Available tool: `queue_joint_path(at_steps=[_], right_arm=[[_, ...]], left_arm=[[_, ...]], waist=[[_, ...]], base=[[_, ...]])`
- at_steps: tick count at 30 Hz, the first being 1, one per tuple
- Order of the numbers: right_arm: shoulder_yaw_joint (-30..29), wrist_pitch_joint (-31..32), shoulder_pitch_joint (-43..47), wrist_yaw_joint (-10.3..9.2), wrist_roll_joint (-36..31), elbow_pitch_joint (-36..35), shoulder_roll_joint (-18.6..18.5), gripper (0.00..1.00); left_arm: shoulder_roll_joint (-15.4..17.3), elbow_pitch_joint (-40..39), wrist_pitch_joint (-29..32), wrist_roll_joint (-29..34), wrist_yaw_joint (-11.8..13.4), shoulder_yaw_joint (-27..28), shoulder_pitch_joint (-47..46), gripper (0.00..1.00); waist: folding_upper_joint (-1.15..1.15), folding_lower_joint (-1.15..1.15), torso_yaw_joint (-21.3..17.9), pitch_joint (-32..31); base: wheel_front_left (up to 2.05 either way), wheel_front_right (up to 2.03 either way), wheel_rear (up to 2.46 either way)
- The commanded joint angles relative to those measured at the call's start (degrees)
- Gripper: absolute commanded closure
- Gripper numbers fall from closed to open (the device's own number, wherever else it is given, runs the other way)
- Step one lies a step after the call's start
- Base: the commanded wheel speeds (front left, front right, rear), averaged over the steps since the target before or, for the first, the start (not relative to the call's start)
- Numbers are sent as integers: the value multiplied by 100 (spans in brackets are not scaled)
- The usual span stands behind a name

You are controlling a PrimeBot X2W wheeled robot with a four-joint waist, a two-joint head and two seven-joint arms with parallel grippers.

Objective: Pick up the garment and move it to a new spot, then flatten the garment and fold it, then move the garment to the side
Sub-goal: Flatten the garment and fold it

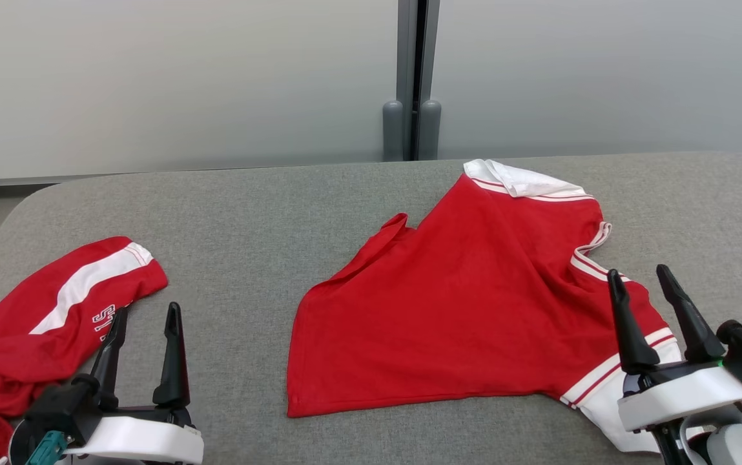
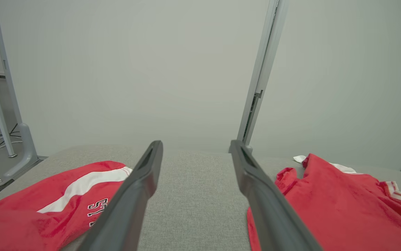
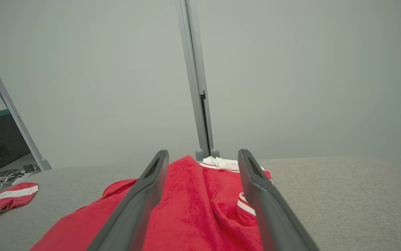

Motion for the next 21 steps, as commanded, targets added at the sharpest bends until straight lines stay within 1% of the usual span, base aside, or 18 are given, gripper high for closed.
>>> queue_joint_path(at_steps=[1,5,7,11,12,14,15,17,21], right_arm=[[-76,-37,0,10,-50,-37,-45,0],[-386,117,63,10,-113,-106,-145,0],[-606,287,120,10,-130,-131,-222,0],[-968,948,293,10,-68,-77,-327,0],[-1001,1140,350,10,-79,-52,-401,0],[-1059,1546,443,10,20,3,-434,0],[-1059,1546,443,10,20,3,-434,0],[-1120,1874,543,10,102,30,-460,0],[-1237,2461,737,10,314,106,-410,0]], left_arm=[[-11,-69,-8,17,-48,36,1,0],[-49,-171,27,-81,-107,4,85,0],[-58,-251,193,-150,-130,-42,125,0],[-29,-462,815,-247,-116,-193,205,0],[-17,-495,1033,-253,-120,-255,244,0],[4,-587,1414,-279,-133,-380,278,0],[4,-587,1414,-279,-133,-380,278,0],[12,-667,1701,-330,-161,-470,266,0],[32,-709,1956,-355,-170,-587,267,0]], waist=[[0,0,-16,-4],[0,0,-86,16],[0,0,-118,56],[0,0,-172,136],[0,0,-181,162],[0,0,-206,232],[0,0,-206,232],[0,0,-221,295],[0,0,-239,417]], base=[[0,0,0],[0,0,0],[0,0,0],[0,0,0],[0,0,0],[0,0,0],[0,0,0],[0,0,0],[0,0,0]])
